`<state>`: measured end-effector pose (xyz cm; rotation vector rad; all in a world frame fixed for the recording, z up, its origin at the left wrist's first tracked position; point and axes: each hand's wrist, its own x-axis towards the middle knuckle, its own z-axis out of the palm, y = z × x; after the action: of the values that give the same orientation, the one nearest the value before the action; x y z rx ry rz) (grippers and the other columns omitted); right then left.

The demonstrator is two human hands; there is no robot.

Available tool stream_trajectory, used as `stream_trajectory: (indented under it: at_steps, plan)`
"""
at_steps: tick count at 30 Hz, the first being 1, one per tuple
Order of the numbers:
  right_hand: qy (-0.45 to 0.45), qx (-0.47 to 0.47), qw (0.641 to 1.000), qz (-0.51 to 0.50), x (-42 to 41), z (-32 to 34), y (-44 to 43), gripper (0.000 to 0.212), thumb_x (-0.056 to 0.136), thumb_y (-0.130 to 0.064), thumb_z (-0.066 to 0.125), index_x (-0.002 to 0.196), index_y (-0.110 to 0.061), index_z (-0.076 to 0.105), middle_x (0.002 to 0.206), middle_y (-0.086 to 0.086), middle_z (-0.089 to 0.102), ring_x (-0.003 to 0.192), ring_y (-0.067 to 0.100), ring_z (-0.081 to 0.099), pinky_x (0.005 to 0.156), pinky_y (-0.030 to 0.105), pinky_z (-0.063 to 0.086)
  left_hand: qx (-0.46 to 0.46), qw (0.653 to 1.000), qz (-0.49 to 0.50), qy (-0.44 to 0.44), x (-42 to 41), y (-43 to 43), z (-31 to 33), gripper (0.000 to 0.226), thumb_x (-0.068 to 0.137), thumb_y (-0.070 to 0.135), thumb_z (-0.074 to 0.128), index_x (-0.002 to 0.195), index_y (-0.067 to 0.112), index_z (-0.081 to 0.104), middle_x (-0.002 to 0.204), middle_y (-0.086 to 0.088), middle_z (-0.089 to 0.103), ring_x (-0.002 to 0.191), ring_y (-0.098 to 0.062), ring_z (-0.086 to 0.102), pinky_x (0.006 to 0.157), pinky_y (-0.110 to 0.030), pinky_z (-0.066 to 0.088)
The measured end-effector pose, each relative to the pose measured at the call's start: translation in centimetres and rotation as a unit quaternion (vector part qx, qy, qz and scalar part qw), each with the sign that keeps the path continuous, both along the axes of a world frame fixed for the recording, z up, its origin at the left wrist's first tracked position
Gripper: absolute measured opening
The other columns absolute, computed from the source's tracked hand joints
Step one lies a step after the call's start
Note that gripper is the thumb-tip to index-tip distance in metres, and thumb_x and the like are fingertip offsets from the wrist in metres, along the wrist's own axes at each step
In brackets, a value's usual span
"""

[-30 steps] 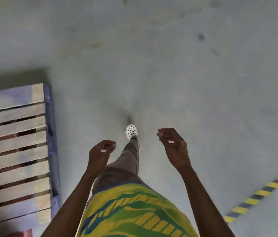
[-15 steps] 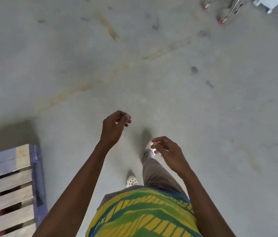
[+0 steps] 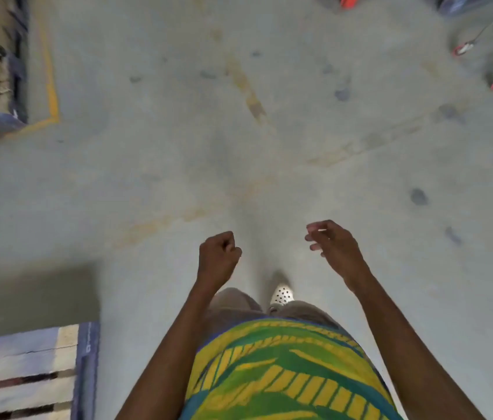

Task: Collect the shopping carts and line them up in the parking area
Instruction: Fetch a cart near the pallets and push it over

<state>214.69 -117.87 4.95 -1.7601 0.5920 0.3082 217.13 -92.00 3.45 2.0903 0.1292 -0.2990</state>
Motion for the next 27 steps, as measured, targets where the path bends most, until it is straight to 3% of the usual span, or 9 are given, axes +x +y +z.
stream_trajectory:
  at_steps: [6,8,11,15,19,23,27]
  plan:
    - [-0.019,0.013,0.996,0.088,22.3,2.0,0.7,0.011,0.100,-0.030,0.064,0.106,-0.025,0.071,0.096,-0.004,0.078,0.080,0.011,0.073,0.074,0.025,0.047,0.003,0.993,0.121,0.013,16.2,1.2,-3.6,0.023,0.059,0.001,0.046,0.060,0.018,0.031,0.053,0.009,0.027,0.054,-0.012,0.022,0.056,-0.032,0.022]
    - [-0.018,0.013,0.995,0.098,28.4,0.7,1.5,0.011,0.100,-0.033,0.064,0.105,-0.026,0.071,0.095,-0.005,0.078,0.081,0.011,0.072,0.074,0.025,0.046,-0.009,0.993,0.119,0.019,22.8,1.0,-5.6,0.029,0.061,-0.005,0.048,0.060,0.018,0.031,0.054,0.009,0.025,0.054,-0.014,0.022,0.057,-0.033,0.022]
    - [0.002,0.020,0.995,0.099,36.9,-1.3,3.0,0.009,0.100,-0.031,0.065,0.104,-0.027,0.071,0.096,-0.002,0.078,0.079,0.010,0.071,0.072,0.024,0.046,-0.015,0.997,0.073,-0.007,34.3,0.7,-7.6,0.019,0.055,0.007,0.048,0.060,0.018,0.033,0.053,0.009,0.026,0.054,-0.013,0.023,0.056,-0.033,0.022]
    - [0.031,0.027,0.997,0.065,46.2,-0.5,3.6,0.014,0.100,-0.030,0.065,0.109,-0.022,0.072,0.100,0.003,0.078,0.076,0.009,0.070,0.067,0.017,0.045,-0.046,0.999,-0.001,0.000,51.0,-1.1,-5.5,0.019,0.055,0.009,0.051,0.057,0.026,0.042,0.050,0.010,0.033,0.049,-0.009,0.026,0.054,-0.031,0.024]
    - [0.017,0.022,0.999,-0.016,55.2,2.9,1.8,0.012,0.100,-0.029,0.064,0.109,-0.024,0.071,0.099,0.001,0.078,0.080,0.012,0.071,0.068,0.016,0.046,-0.078,0.993,-0.083,0.011,66.6,-4.0,-1.1,0.035,0.066,-0.011,0.056,0.063,0.024,0.051,0.053,0.013,0.043,0.052,-0.009,0.036,0.058,-0.028,0.030]
    - [0.009,0.059,0.988,-0.146,63.5,3.4,-0.6,0.015,0.102,-0.027,0.062,0.111,-0.020,0.071,0.098,0.003,0.078,0.079,0.016,0.072,0.072,0.030,0.047,-0.136,0.978,-0.155,0.002,78.4,-8.0,0.8,0.021,0.062,-0.003,0.055,0.068,0.017,0.054,0.058,0.010,0.046,0.059,-0.015,0.038,0.059,-0.029,0.030]
    - [0.030,0.071,0.975,-0.210,73.0,0.9,-3.3,0.017,0.101,-0.025,0.061,0.110,-0.016,0.072,0.095,0.004,0.079,0.077,0.014,0.072,0.067,0.023,0.048,-0.160,0.971,-0.177,0.018,87.3,-12.4,-1.0,0.014,0.063,-0.001,0.055,0.071,0.010,0.055,0.059,0.012,0.048,0.058,-0.011,0.040,0.057,-0.026,0.032]
